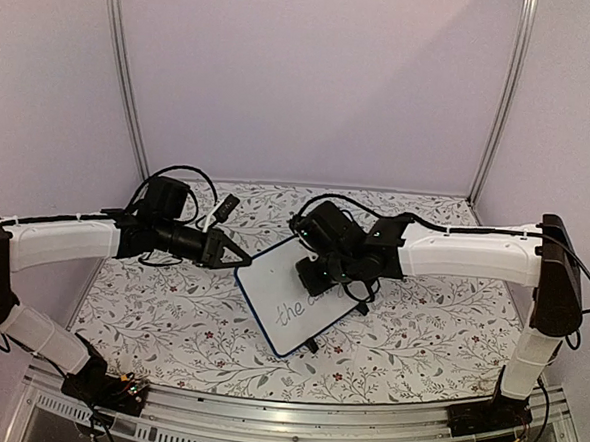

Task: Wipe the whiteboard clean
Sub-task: Erase the whiteboard at the center of the board.

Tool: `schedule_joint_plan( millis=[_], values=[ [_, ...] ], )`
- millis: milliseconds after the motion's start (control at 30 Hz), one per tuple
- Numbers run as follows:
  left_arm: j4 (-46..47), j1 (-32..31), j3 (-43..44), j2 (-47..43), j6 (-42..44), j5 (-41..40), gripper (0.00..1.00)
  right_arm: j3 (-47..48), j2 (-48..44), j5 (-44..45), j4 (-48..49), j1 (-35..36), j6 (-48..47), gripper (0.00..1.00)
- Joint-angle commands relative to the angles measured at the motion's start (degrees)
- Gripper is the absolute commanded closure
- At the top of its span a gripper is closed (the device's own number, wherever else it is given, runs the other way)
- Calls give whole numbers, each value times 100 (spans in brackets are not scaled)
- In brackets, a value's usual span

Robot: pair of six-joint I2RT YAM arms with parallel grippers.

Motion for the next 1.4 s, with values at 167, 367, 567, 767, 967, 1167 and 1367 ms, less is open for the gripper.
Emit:
schedule_joint_plan(
  millis=[167, 367, 567, 767, 967, 1167, 1367],
  values=[
    [49, -26, -26, -128, 2, 99, 100, -16, 113, 15, -1, -61, -69, 80],
    [47, -31, -28, -112, 4, 108, 100, -540, -120, -46, 86, -61, 119, 80],
    [56, -24, -24, -92, 3, 110, 100, -608, -281, -1, 37, -61, 178, 80],
    [47, -26, -24, -100, 6, 101, 100, -491, -372, 161, -70, -69, 101, 80],
    [54, -24, -24, -110, 17, 101, 100, -590, -534, 252, -134, -137, 108, 80],
    [52, -24, -29, -109, 7, 112, 100, -848, -789, 278, -119, -222, 169, 80],
    [53, -25, -24, -110, 4, 110, 100, -942, -786, 127, -28, -246, 193, 80]
  ],
)
